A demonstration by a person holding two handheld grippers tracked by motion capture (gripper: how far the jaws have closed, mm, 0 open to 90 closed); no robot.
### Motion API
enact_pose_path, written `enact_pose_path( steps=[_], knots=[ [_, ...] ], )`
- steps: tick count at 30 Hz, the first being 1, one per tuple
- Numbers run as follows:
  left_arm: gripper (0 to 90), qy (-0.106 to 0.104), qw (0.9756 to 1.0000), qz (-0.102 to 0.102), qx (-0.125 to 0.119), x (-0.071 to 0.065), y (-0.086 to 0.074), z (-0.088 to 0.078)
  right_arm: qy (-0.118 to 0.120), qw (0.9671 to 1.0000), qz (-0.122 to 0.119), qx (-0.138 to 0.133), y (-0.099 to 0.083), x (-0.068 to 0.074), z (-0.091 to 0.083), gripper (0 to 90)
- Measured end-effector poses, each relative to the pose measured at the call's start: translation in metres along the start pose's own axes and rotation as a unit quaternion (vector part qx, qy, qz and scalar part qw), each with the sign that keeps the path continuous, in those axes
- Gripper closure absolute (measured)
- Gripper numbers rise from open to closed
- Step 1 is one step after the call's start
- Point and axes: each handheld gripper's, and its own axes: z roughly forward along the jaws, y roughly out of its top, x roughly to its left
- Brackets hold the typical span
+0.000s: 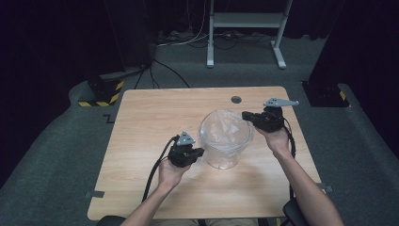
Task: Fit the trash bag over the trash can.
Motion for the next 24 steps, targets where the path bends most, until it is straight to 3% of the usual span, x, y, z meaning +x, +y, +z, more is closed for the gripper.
enact_pose_path(
  steps=[8,15,21,24],
  knots=[
    [89.4,-0.007,0.9993,-0.018,0.033,0.008,-0.001,0.013,0.012,0.9991,0.036,-0.021,-0.006,-0.007,-0.011,89.5],
    [89.3,-0.008,0.9986,-0.025,0.046,0.013,0.001,0.022,0.0,0.9995,0.028,-0.017,-0.011,-0.004,-0.017,90.0],
    [89.3,-0.008,0.9986,-0.024,0.047,0.015,0.002,0.025,-0.012,0.9988,0.046,-0.009,-0.018,-0.012,-0.014,90.0],
    [88.8,-0.004,0.9987,-0.021,0.047,0.014,0.002,0.024,-0.012,0.999,0.043,0.001,-0.021,-0.012,-0.01,89.5]
  ],
)
